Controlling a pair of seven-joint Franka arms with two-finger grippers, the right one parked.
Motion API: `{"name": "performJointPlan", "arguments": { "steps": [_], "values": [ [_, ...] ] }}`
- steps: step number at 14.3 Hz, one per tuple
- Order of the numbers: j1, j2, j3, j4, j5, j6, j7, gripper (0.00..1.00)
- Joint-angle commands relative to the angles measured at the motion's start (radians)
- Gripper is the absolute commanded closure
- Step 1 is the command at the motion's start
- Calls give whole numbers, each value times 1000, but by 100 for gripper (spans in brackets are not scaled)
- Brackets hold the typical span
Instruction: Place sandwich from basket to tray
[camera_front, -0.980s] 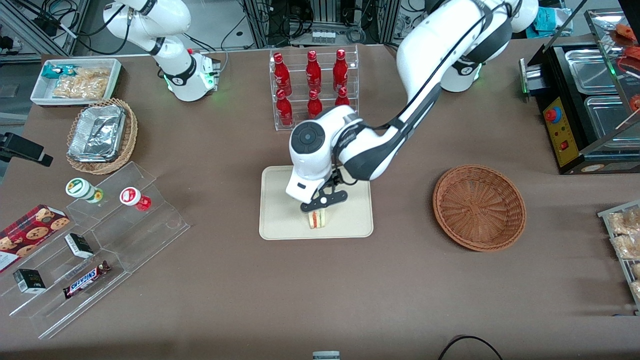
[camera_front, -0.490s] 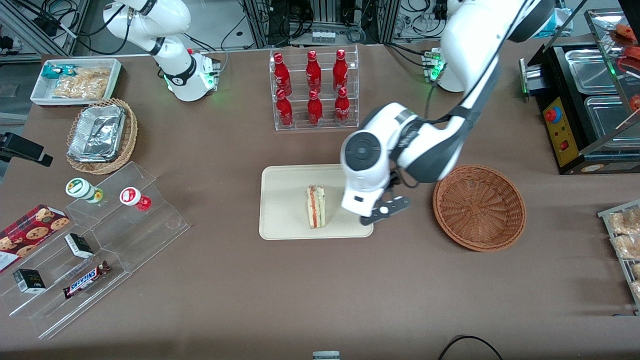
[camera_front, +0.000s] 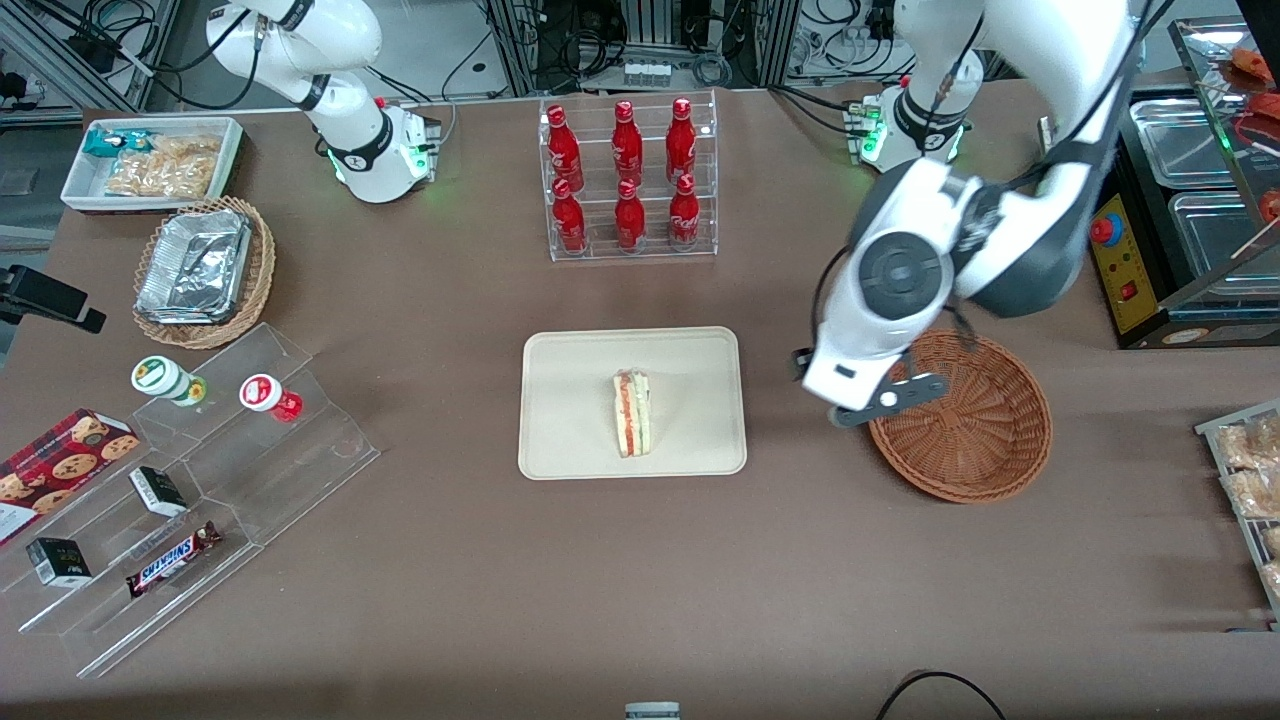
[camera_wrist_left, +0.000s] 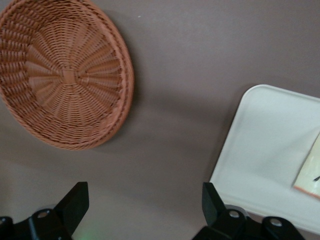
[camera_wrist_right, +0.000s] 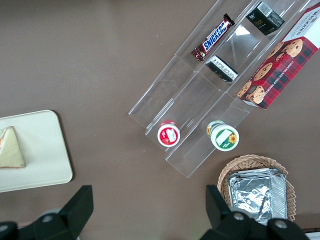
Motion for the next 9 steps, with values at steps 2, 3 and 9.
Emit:
{"name": "performJointPlan", "arguments": {
  "steps": [2,3,9],
  "values": [
    [118,-236,-3,-206,-85,6,220,0],
    [127,-264,17,-208,-105,-23,300,0],
    [116,-366,244,-110,-151,-171,689,0]
  ]
}}
